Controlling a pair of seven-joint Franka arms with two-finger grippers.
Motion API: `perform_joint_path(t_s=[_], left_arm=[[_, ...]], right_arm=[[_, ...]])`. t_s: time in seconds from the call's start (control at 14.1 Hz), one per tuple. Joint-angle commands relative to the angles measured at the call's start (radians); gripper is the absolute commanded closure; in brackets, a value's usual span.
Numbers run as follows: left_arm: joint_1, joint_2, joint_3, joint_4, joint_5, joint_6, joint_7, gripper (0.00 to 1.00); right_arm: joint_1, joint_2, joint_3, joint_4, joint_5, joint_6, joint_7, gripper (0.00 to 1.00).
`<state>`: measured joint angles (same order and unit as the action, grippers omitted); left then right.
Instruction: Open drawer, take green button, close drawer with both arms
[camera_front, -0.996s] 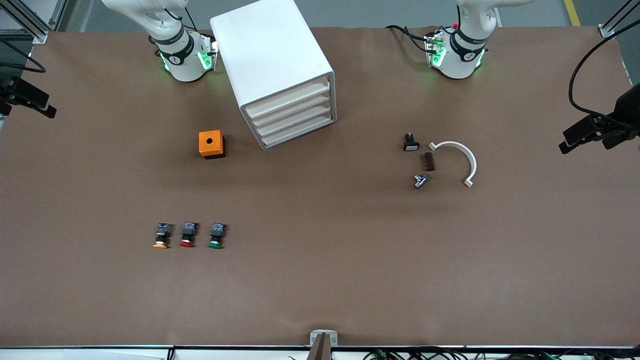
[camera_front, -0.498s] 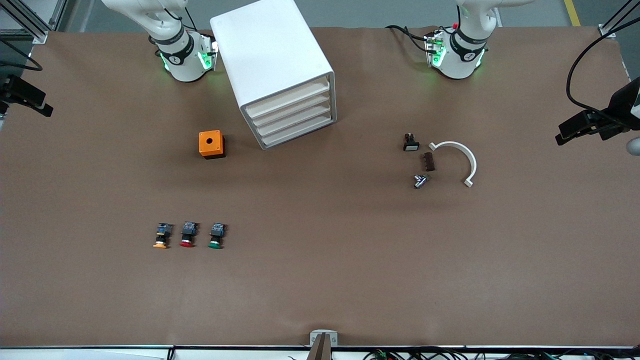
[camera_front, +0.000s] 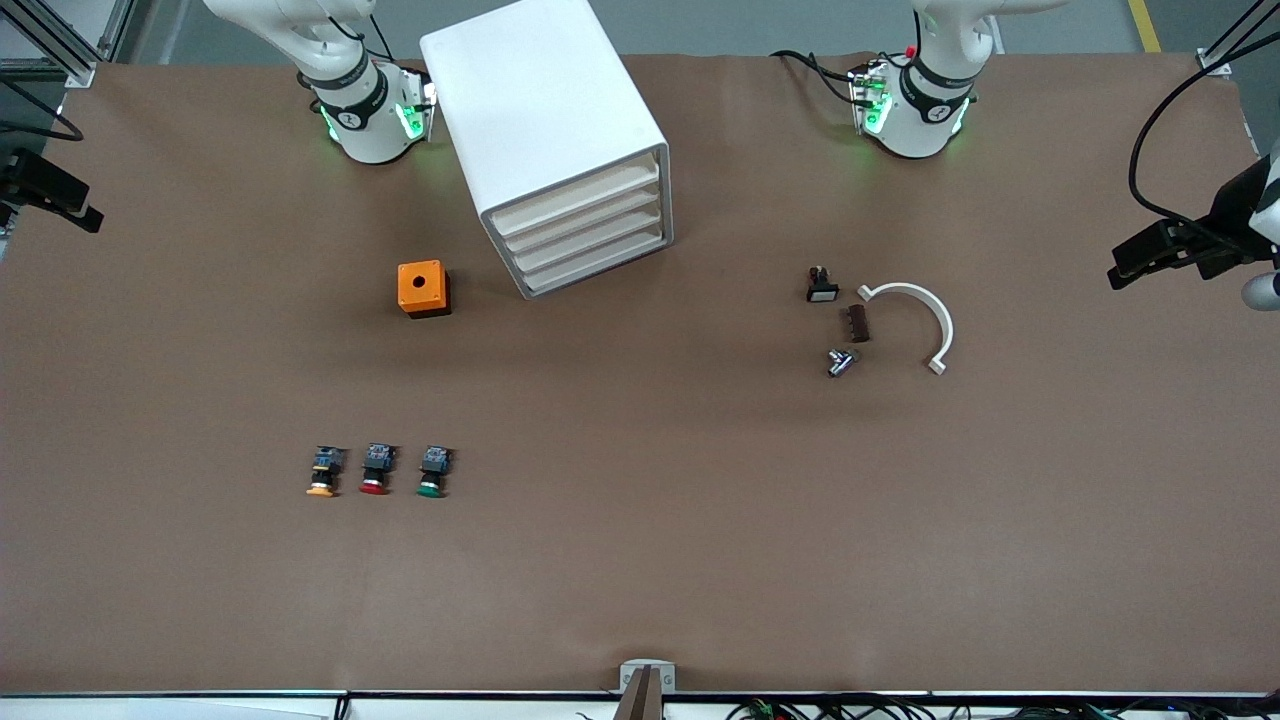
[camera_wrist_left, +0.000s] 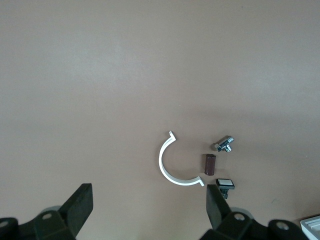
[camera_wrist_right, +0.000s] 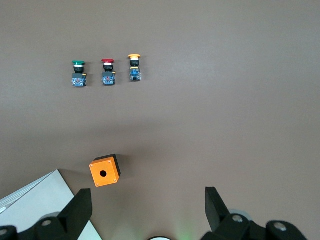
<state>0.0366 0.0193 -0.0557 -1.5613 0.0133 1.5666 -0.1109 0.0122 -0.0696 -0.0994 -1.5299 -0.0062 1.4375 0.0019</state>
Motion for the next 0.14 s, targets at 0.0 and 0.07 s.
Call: perform_joint_path(t_s=[0.0,0.07], left_arm=[[-0.003,0.004,-0.003,0.015,0.011,-0.016,0.016,0.0],[-0.003,0.004,-0.003,0.014,0.011,-0.016,0.016,0.0]], right_arm=[[0.014,-0.022,0.009,-0.022,0.003,0.007,-0.006,0.0],[0.017,-0.024,0.009,-0.022,0.003,0.004,-0.006,0.0]])
